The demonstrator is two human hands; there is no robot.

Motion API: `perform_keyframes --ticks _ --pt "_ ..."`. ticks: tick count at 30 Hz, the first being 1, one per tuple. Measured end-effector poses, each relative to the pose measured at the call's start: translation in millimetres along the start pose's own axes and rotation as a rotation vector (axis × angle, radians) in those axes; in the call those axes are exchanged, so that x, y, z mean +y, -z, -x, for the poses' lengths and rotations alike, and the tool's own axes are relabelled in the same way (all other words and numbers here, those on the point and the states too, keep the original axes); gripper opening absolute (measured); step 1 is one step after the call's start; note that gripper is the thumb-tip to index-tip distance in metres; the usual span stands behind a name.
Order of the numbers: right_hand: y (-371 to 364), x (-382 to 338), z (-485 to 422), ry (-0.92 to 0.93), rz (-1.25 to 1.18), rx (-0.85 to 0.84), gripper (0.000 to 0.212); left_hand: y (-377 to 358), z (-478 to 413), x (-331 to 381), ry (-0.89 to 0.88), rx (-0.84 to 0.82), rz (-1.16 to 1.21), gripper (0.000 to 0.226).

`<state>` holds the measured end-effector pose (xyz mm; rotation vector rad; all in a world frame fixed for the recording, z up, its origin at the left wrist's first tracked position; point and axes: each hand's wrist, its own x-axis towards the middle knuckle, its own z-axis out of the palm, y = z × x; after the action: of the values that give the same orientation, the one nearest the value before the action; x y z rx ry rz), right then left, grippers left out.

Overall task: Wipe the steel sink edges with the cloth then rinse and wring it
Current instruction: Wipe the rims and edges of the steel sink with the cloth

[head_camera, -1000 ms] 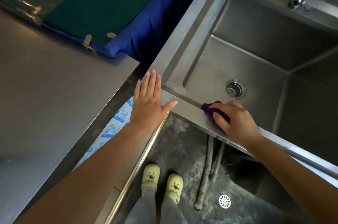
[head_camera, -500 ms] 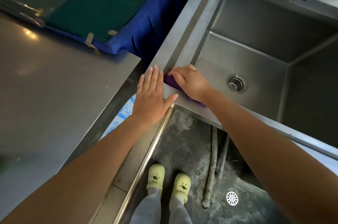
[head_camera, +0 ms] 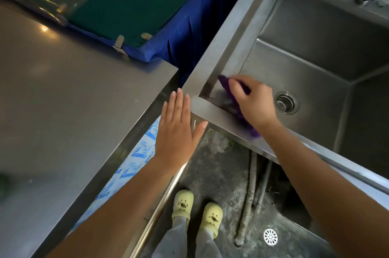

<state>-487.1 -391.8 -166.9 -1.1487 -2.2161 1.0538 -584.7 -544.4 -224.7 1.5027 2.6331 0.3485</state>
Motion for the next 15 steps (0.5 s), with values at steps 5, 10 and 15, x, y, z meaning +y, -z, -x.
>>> perform_keyframes --ticks 5,10,15 --pt "-41 -7 -38 0.334 0.168 -0.3 0.031 -1 -1 -2 -0.039 -0.022 0.017 0.083" --pt "-24 20 -11 0.429 0.217 -0.398 0.031 2 0 -3 -0.052 -0.044 0.017 0.079" --pt "23 54 52 0.312 0.349 -0.189 0.035 6 1 4 -0.113 -0.072 -0.024 0.078"
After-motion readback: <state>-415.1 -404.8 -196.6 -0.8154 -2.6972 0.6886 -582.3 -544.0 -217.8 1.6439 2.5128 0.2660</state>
